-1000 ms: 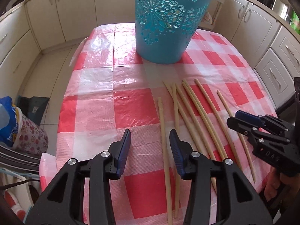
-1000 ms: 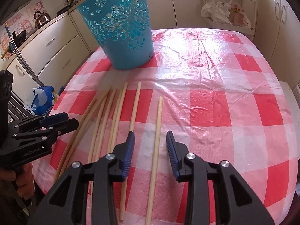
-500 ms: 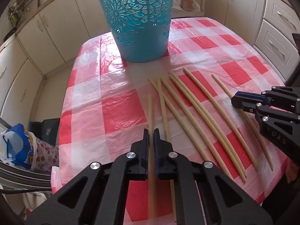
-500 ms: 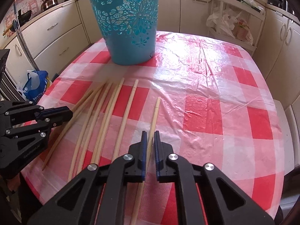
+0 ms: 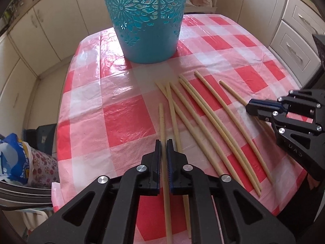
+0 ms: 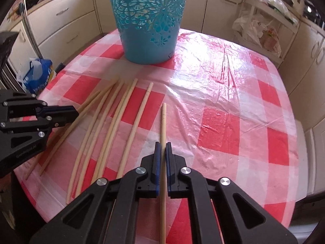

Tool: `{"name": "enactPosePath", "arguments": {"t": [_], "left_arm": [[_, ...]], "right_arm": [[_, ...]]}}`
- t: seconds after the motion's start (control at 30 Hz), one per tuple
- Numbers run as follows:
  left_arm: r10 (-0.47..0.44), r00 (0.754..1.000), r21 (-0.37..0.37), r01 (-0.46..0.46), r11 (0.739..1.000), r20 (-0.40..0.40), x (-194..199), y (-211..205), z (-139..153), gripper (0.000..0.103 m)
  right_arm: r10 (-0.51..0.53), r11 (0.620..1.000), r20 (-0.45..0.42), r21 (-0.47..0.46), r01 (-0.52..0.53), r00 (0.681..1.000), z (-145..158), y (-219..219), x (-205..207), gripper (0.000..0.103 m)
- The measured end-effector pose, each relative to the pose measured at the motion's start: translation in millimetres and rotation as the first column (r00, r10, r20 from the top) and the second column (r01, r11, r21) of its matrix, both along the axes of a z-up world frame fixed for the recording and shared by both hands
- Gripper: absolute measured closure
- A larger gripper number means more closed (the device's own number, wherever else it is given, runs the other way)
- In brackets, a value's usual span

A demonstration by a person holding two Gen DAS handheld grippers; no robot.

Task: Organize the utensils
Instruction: 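Raise both held sticks over the teal basket and open both tools to drop them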

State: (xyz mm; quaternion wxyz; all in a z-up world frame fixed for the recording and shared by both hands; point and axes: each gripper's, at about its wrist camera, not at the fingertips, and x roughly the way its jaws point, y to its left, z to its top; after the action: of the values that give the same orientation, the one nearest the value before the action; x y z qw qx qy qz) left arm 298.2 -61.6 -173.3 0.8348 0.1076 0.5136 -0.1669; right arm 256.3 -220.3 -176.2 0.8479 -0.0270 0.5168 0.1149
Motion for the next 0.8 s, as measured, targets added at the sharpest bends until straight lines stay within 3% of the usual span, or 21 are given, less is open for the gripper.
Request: {"name": "enactPosePath", "arguments": {"t": [0.1,0.17,0.27,0.4,0.57,0.8], "left_arm": [[0.045,0.999,-0.107,-0.046,0.993,-0.008,-0.8,14.4,5.8,0.098],[0.071,0.997,-0.191,-0.066,0.979,0.016,-5.4,26.7,13.9,0.098],[0.097,0.990,-0.316,-0.060,0.947,0.103,-15.6,40.0,35.4,0.098],[0.118,0.971,-0.375,-0.033,0.926,0.207,-22.3,41.9,62.1,0.098],[0.123,0.955,-0.376,-0.013,0.927,0.270,-25.0,33.4,80.1,0.098],[0.123,0.935,-0.369,0.009,0.929,0.332,-32.2,28.1,99.6,0.098]], "right_arm": [[-0.089,0.965,-0.036,0.244,0.095,0.995,5.0,-22.5,-3.1,0.097],[-0.145,0.908,-0.032,0.392,0.145,0.989,10.6,-36.3,-7.4,0.097],[-0.213,0.822,-0.022,0.537,0.192,0.977,18.7,-49.7,-10.0,0.097],[-0.246,0.784,0.043,0.597,0.172,0.968,39.2,-47.9,-10.5,0.097],[-0.258,0.777,0.127,0.616,0.128,0.958,65.3,-41.1,-15.4,0.097],[-0.265,0.773,0.173,0.626,0.102,0.949,84.8,-41.9,-16.4,0.097]]}}
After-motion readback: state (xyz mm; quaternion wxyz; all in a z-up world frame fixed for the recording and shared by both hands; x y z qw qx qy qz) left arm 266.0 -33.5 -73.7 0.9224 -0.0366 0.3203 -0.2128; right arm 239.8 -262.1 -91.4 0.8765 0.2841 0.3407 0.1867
